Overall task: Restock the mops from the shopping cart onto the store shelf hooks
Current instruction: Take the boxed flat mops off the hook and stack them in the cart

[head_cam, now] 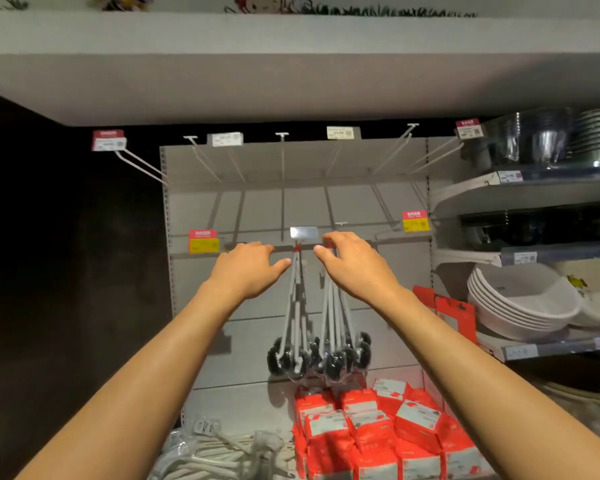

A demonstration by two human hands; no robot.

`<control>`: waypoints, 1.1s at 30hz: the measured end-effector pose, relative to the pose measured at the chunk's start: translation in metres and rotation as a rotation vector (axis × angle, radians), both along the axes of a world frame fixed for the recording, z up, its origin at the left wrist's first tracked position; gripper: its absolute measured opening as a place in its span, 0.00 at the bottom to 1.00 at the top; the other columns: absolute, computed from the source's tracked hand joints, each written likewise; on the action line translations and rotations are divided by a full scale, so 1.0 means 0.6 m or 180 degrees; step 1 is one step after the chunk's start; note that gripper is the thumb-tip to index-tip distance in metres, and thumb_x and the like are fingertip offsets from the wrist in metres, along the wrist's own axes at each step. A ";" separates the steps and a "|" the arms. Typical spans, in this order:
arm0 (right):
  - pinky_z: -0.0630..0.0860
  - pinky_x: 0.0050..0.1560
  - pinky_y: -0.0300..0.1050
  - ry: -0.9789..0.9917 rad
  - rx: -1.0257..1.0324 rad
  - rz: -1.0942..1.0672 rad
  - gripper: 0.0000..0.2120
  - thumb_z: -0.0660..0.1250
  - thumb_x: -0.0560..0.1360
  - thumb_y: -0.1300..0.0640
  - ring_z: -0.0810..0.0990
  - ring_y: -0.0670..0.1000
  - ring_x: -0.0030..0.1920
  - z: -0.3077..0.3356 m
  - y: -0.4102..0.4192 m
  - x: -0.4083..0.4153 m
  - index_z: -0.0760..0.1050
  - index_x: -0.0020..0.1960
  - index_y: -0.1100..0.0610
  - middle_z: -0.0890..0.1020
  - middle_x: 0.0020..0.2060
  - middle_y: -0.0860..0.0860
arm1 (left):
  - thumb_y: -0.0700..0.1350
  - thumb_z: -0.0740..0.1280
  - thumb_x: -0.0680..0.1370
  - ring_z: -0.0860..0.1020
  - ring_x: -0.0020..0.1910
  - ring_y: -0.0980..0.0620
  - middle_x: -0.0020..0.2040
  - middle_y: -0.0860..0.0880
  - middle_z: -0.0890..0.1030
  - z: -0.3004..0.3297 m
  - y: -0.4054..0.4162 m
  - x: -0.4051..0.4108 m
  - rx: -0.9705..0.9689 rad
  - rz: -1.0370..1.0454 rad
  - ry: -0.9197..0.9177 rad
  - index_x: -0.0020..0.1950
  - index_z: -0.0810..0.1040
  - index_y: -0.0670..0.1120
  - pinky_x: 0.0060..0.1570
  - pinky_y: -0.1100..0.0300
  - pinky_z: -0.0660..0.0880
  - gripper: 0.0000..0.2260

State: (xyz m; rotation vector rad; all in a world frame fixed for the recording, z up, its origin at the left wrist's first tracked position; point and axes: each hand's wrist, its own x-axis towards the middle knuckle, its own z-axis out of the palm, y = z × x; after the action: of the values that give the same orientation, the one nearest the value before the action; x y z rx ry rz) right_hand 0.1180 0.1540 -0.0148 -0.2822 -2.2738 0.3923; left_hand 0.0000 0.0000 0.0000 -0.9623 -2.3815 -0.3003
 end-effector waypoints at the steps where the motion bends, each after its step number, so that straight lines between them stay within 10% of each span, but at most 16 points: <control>1: 0.70 0.68 0.54 0.0007 -0.0011 -0.0070 0.25 0.56 0.82 0.42 0.69 0.54 0.72 -0.007 0.020 0.006 0.68 0.74 0.53 0.71 0.73 0.52 | 0.64 0.54 0.82 0.72 0.69 0.43 0.71 0.46 0.74 -0.007 0.025 0.002 -0.0032 -0.0060 -0.0033 0.73 0.72 0.49 0.64 0.45 0.73 0.27; 16: 0.69 0.67 0.55 -0.0335 -0.0088 -0.1464 0.23 0.58 0.82 0.45 0.69 0.59 0.70 -0.235 0.389 0.191 0.71 0.71 0.56 0.73 0.69 0.56 | 0.61 0.59 0.82 0.63 0.78 0.45 0.80 0.44 0.63 -0.221 0.457 0.130 -0.0224 -0.1288 -0.0320 0.81 0.61 0.49 0.74 0.47 0.64 0.30; 33: 0.64 0.71 0.53 -0.0552 -0.0713 -0.2546 0.26 0.56 0.83 0.43 0.62 0.53 0.76 -0.324 0.510 0.372 0.65 0.77 0.53 0.67 0.76 0.52 | 0.61 0.58 0.82 0.63 0.76 0.46 0.77 0.46 0.66 -0.321 0.717 0.268 -0.0569 -0.2540 -0.0641 0.78 0.65 0.51 0.72 0.48 0.64 0.27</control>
State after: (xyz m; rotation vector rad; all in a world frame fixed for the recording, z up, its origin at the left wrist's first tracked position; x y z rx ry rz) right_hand 0.3410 0.4602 -0.2089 -1.3206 -2.0655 0.1961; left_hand 0.1609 0.4301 -0.1926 -2.0299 -2.1005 -0.4944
